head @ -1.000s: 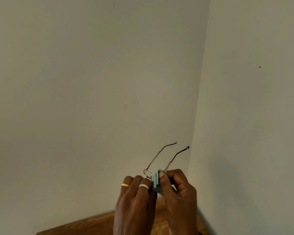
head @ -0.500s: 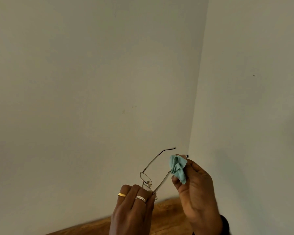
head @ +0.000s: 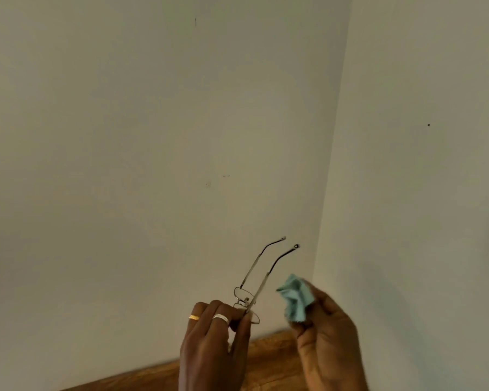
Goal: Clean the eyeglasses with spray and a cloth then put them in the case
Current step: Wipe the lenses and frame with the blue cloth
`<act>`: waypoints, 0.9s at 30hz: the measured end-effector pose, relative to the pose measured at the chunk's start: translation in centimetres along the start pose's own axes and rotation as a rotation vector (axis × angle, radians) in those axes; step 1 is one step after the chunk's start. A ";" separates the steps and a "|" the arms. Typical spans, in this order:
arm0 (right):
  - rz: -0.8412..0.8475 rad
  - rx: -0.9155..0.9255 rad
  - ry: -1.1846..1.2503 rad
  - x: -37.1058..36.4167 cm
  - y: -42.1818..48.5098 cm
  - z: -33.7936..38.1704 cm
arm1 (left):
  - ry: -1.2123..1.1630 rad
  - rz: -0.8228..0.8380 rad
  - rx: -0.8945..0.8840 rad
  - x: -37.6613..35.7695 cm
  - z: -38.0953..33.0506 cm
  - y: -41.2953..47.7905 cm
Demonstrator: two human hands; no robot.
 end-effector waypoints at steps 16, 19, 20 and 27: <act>0.145 0.392 -0.915 -2.1 -3.6 -2.4 | 0.103 0.054 -0.065 0.0 -0.7 -0.2; 0.132 0.377 -0.937 -2.0 -3.1 -2.0 | 0.079 -0.001 -0.100 -0.2 -0.8 -0.5; 0.133 0.365 -0.921 -2.0 -3.0 -1.9 | 0.077 -0.008 -0.108 -0.3 -0.8 -0.6; 0.035 0.325 -0.648 -2.8 -2.7 -0.2 | 0.074 -0.025 -0.162 -0.6 -1.3 -0.9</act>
Point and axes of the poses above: each hand's wrist, its own y-axis towards the middle knuckle, its own x-axis out of the back of the hand, z = x × y, the point moved 4 cm from there along y, towards the middle knuckle, and after that the axes turned 3 degrees about -z, right-handed, at the moved point
